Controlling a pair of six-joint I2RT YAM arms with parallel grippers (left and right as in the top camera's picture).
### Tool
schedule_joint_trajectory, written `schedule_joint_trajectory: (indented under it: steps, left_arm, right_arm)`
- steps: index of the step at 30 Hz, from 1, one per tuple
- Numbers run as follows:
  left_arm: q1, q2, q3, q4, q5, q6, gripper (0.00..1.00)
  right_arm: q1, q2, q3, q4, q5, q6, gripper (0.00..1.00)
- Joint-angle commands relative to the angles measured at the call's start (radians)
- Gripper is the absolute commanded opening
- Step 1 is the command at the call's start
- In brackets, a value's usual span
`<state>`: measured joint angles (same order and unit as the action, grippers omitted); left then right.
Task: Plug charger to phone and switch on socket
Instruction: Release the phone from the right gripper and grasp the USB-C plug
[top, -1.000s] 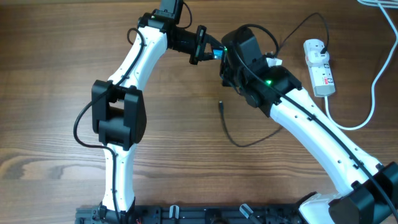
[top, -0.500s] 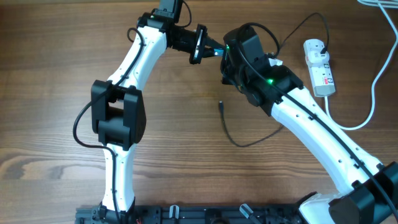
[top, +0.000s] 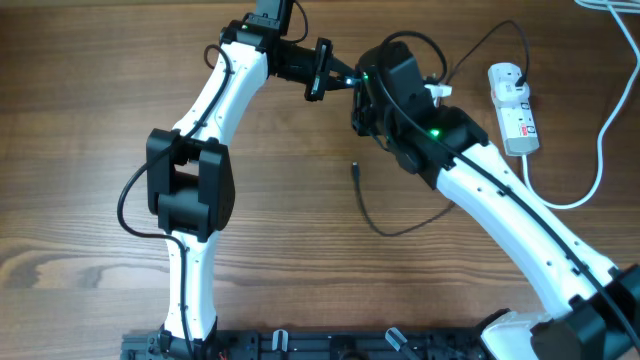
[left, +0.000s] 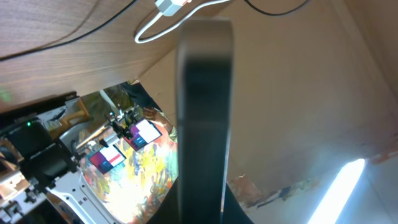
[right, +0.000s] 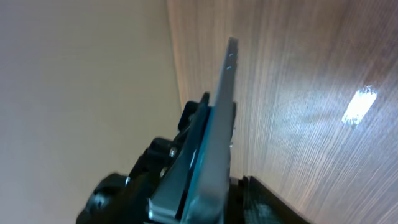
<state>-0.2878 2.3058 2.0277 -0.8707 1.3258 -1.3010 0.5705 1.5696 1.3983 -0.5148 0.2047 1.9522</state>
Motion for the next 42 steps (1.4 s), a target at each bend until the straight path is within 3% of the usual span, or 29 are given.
schedule_joint_trajectory:
  steps: [1,5,6,7,9,13,16,22,25,29,34,40,42]
  left_arm:
    - [0.017,-0.036,0.000,0.058,0.015,-0.006,0.04]
    - [0.055,-0.036,0.000,0.097,-0.091,0.236,0.04]
    - [0.066,-0.036,0.000,0.097,-0.114,0.322,0.04]
    - [0.076,-0.036,0.000,0.093,-0.129,0.404,0.04]
    - [0.088,-0.036,0.000,0.061,-0.151,0.536,0.04]
    - [0.088,-0.041,0.000,-0.014,-0.155,0.701,0.04]
    - [0.088,-0.090,0.000,-0.106,-0.327,0.827,0.04]
    - [0.086,-0.297,0.000,-0.224,-0.824,0.878,0.04]
    - [0.088,-0.355,0.000,-0.243,-0.852,0.849,0.04]
    - [0.089,-0.365,0.000,-0.249,-0.866,0.819,0.04]
    - [0.091,-0.364,0.000,-0.250,-1.029,0.813,0.04]
    - [0.134,-0.363,0.000,-0.268,-1.032,0.815,0.04]
    - [0.151,-0.363,0.000,-0.273,-1.032,0.815,0.04]
  right_arm:
    - [0.004,-0.097,0.017,0.005,0.021,-0.214,0.62]
    - [0.004,-0.179,0.017,0.001,0.051,-0.583,0.78]
    - [0.004,-0.194,0.017,-0.007,0.050,-0.661,0.91]
    - [0.004,-0.208,0.017,-0.024,0.050,-0.772,0.95]
    - [0.004,-0.218,0.017,-0.054,0.035,-1.037,0.95]
    - [0.004,-0.216,0.017,-0.147,0.002,-1.250,0.96]
    - [-0.015,-0.211,0.017,-0.225,-0.106,-1.408,0.96]
    - [-0.049,-0.179,0.016,-0.328,-0.137,-1.477,0.99]
    - [-0.047,-0.153,0.001,-0.323,-0.147,-1.426,1.00]
    - [-0.046,-0.054,-0.036,-0.338,-0.204,-1.514,0.99]
    - [-0.046,0.135,-0.037,-0.372,-0.386,-1.532,0.99]
    - [-0.039,0.292,-0.037,-0.368,-0.386,-1.569,0.99]
    - [-0.029,0.332,-0.037,-0.359,-0.343,-1.574,0.89]
